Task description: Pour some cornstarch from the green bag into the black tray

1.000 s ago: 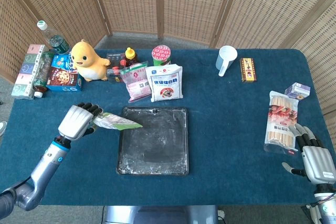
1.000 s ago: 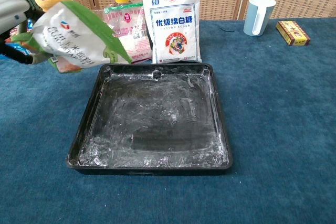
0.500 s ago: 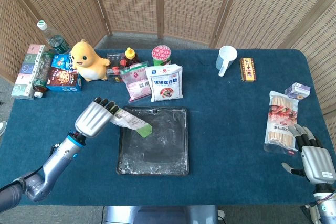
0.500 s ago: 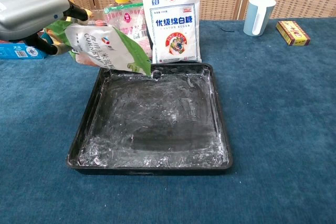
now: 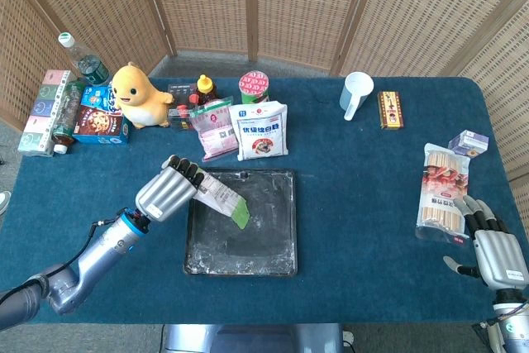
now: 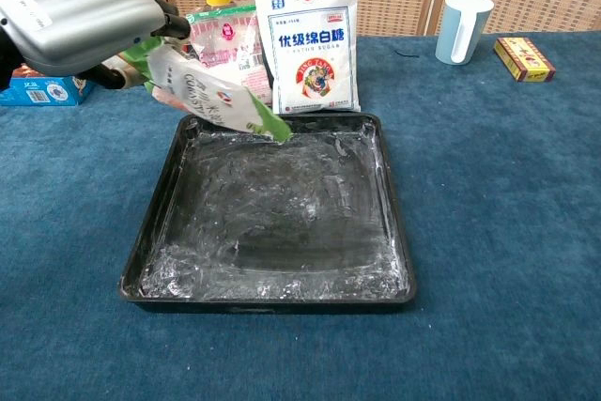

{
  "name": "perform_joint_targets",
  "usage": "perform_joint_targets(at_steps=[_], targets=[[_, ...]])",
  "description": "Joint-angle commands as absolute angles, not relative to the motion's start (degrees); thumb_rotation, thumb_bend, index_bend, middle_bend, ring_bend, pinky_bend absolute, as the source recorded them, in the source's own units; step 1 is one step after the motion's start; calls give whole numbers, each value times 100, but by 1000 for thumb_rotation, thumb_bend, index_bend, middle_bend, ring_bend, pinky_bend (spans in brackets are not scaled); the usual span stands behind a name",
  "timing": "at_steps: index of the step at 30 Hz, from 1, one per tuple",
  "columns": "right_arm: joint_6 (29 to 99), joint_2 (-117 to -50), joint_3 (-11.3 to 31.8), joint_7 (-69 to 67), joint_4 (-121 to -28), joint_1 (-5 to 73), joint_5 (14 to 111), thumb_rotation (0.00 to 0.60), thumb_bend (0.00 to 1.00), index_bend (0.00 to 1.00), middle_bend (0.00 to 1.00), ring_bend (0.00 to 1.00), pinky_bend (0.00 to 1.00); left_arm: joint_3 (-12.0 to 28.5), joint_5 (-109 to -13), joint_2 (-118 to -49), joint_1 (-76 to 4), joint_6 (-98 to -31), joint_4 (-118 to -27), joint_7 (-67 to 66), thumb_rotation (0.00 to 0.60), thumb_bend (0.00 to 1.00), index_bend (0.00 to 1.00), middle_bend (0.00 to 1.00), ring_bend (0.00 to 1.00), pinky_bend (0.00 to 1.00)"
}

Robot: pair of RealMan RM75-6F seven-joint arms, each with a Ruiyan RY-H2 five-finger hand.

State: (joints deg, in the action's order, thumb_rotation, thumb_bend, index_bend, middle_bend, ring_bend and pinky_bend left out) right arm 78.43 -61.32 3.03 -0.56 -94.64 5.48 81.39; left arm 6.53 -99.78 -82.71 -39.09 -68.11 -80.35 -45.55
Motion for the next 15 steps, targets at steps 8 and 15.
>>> perform_joint_targets(at_steps=[8, 15], targets=[[7843, -6123, 306, -67, -9466, 546, 8130, 600, 0, 4, 6, 19, 112, 584, -10357, -8196, -4144, -6611, -8198, -5441, 600, 364, 629, 582, 536, 572], [7844, -6116, 309, -77, -9468, 545, 8129, 600, 0, 4, 5, 19, 112, 554, -10414, -8100, -4230, -6430, -8355, -5711, 600, 362, 645, 594, 544, 572]])
